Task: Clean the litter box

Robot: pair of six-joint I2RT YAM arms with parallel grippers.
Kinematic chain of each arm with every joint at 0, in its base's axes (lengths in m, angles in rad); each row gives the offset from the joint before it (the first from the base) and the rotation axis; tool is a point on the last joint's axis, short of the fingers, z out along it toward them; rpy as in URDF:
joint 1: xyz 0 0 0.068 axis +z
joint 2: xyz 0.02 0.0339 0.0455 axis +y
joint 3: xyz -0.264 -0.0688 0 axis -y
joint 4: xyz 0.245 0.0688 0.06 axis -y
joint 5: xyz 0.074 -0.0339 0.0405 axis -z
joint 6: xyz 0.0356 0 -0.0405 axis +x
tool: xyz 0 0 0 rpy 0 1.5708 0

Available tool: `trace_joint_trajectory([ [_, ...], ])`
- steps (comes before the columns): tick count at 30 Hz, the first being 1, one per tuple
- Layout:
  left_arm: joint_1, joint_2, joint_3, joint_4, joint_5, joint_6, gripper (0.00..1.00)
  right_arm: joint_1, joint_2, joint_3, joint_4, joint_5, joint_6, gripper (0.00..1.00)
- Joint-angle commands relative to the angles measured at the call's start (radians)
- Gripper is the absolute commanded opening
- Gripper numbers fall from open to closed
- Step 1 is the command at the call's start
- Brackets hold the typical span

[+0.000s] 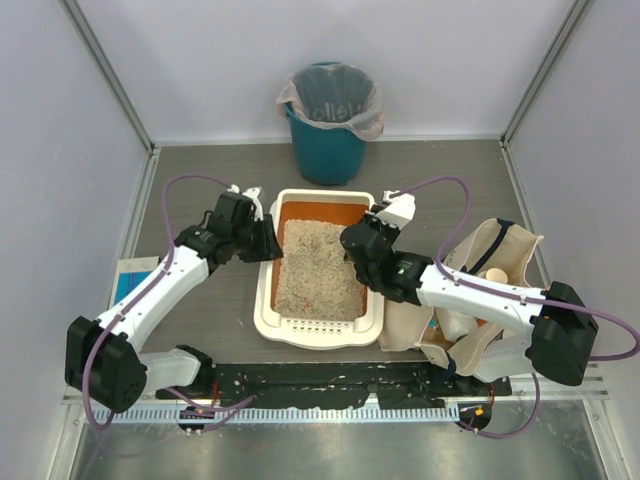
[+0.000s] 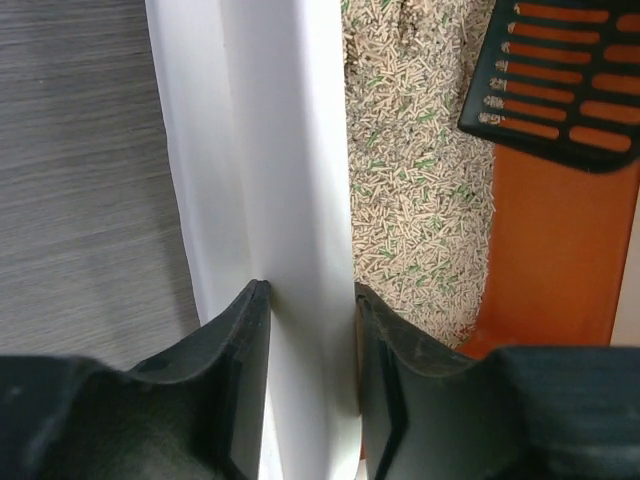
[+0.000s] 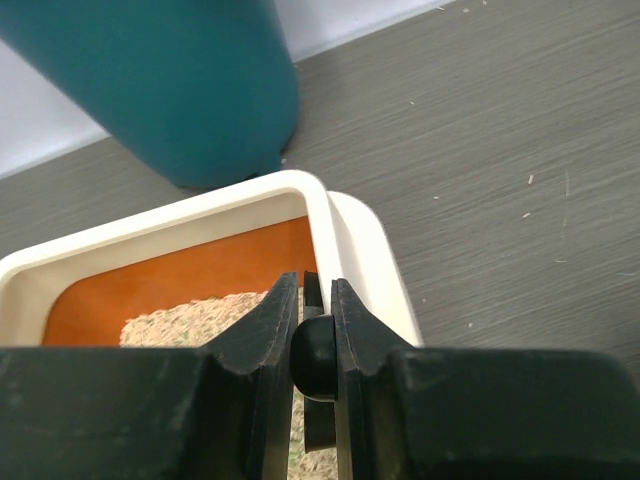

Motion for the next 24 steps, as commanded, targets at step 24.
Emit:
trace_joint_trajectory([
  [24, -0.007, 0.203, 0.237, 0.017, -0.011, 0.206, 0.47, -0.199, 0.086, 0.052, 0.043, -0.233, -0.095, 0.01],
])
